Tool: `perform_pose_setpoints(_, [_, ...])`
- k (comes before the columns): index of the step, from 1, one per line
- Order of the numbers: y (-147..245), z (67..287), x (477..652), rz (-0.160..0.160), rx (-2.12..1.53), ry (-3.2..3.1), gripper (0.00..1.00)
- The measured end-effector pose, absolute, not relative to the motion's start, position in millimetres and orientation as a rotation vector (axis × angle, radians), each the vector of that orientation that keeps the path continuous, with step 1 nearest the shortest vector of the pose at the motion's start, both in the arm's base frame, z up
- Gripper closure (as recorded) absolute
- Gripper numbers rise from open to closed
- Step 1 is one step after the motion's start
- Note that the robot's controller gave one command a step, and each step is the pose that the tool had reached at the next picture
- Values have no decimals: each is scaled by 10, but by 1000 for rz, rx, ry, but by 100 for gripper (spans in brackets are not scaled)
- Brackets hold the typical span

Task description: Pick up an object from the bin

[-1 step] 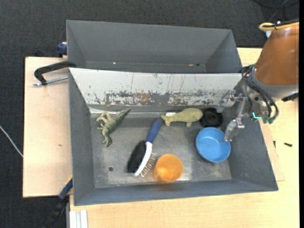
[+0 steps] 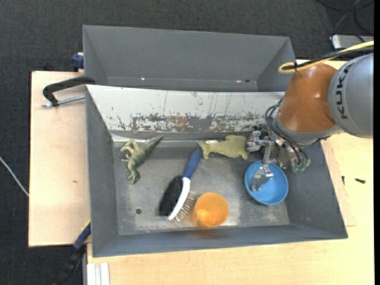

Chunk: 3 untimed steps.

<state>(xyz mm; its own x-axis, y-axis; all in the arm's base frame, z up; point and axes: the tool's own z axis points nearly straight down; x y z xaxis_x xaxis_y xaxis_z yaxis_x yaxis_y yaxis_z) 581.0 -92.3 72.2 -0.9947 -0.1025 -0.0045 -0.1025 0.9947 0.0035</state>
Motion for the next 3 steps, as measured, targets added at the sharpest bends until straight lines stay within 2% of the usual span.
perform_pose_setpoints(1, [-975,750,5809,-6,-154,3130,100])
perform_pose_setpoints(2, [-1020,744,5553,0,-326,3115,100])
perform_pose_setpoints(3, [-865,2184,5515,-6,-608,3067,100])
